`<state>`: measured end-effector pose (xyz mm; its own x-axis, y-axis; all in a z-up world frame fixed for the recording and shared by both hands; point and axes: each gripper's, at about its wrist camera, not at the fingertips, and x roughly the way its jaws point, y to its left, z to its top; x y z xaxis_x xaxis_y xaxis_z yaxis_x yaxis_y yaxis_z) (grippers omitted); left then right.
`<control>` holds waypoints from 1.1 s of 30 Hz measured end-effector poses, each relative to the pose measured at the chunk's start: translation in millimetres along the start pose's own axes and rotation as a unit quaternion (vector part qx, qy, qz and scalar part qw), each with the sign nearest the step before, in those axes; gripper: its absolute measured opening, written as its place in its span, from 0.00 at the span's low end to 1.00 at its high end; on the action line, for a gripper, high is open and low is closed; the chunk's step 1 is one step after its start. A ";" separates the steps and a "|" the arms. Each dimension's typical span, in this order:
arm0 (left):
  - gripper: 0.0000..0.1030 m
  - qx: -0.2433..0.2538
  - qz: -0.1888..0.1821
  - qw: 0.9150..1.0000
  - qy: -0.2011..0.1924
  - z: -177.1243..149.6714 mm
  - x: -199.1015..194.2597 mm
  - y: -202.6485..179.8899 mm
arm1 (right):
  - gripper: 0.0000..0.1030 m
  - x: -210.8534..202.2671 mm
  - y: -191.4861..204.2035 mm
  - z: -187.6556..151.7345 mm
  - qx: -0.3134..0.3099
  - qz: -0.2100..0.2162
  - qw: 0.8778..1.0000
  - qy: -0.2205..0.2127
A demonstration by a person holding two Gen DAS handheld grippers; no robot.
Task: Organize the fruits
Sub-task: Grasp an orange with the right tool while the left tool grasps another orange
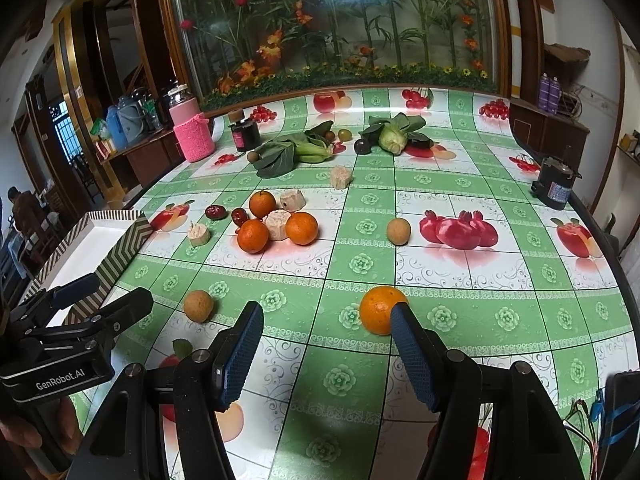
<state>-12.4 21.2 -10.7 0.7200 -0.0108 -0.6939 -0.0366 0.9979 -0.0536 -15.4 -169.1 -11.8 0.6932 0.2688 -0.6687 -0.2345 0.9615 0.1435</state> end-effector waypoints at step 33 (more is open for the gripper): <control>0.97 0.060 -0.031 0.996 0.059 53.7 71.3 -41.7 | 0.33 44.7 -51.2 -0.4 0.013 0.029 0.998 0.056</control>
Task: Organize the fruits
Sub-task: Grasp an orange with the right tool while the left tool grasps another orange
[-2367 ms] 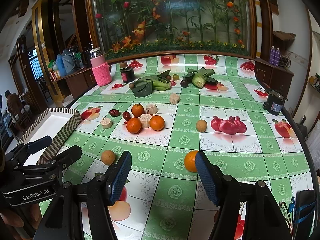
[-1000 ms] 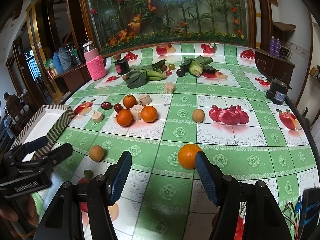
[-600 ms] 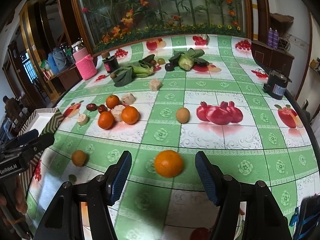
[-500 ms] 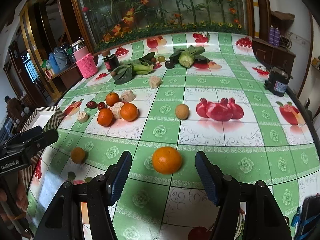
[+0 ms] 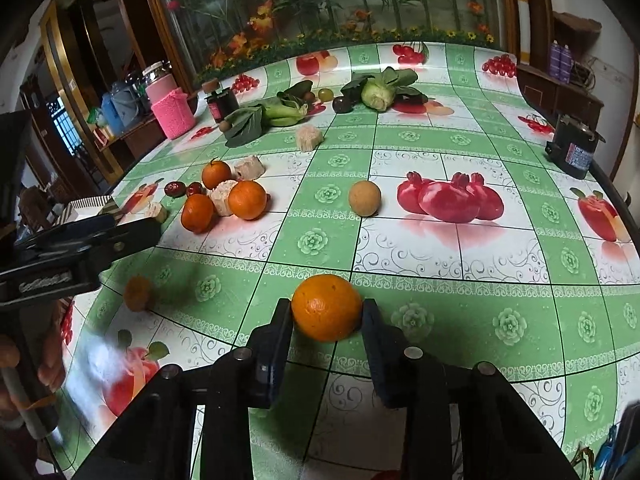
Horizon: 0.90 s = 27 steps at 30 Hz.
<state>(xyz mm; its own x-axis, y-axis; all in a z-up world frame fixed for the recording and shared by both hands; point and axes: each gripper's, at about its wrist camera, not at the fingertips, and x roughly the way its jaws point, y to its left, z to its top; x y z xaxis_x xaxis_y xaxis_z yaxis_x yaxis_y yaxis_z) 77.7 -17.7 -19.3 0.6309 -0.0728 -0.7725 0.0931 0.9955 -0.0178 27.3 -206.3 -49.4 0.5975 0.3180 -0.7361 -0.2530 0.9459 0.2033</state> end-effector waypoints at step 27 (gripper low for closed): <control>0.28 0.000 -0.023 1.000 0.005 -7.4 -17.0 18.6 | 0.33 -14.9 29.0 4.6 -0.009 0.065 0.998 -0.018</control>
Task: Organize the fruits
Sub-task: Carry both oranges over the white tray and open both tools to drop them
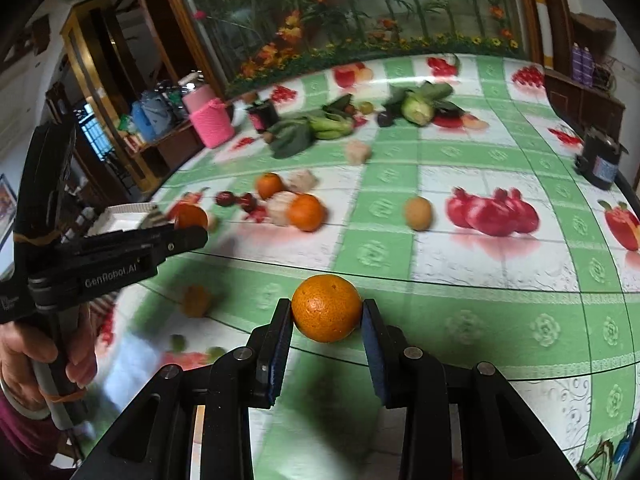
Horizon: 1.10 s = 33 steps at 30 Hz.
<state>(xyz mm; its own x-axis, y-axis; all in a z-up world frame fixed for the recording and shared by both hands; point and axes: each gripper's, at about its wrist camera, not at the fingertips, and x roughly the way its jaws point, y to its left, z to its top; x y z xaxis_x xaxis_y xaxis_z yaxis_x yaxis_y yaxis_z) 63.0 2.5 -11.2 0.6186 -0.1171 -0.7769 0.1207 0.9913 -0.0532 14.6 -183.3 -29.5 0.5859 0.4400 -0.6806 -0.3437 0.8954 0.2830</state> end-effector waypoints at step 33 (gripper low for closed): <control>0.29 -0.153 0.121 0.981 0.022 -59.0 -77.2 219.9 | 0.33 100.9 252.2 51.3 -0.185 0.141 0.971 0.064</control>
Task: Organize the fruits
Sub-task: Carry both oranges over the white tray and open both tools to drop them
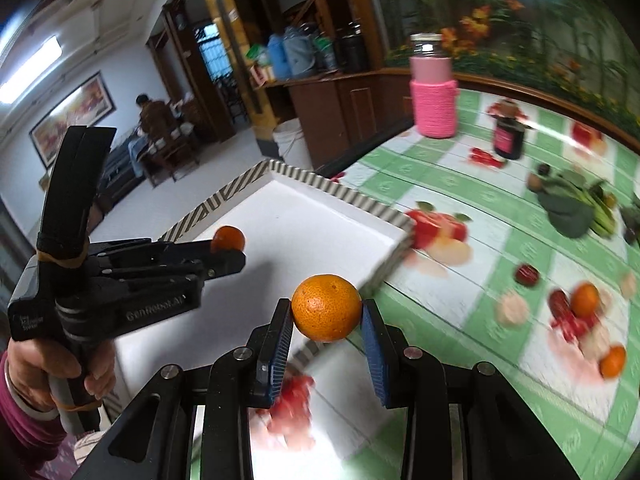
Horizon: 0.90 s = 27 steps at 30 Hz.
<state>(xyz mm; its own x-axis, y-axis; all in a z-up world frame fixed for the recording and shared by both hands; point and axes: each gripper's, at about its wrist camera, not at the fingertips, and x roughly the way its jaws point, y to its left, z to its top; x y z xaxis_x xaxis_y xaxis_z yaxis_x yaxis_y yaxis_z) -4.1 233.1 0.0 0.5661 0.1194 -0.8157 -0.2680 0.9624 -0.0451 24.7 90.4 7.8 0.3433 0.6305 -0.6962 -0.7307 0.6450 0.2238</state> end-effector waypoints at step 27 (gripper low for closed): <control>0.56 -0.042 0.030 0.998 -0.022 -3.2 -1.1 35.0 | 0.34 25.7 17.5 5.2 -0.049 -0.015 0.998 0.032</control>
<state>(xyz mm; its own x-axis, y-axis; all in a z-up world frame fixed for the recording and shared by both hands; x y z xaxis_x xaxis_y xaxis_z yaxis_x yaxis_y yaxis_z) -16.6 265.9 -2.4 0.5804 0.1895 -0.7920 -0.3669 0.9291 -0.0465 23.8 120.2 -2.6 0.3297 0.5804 -0.7446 -0.7763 0.6155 0.1360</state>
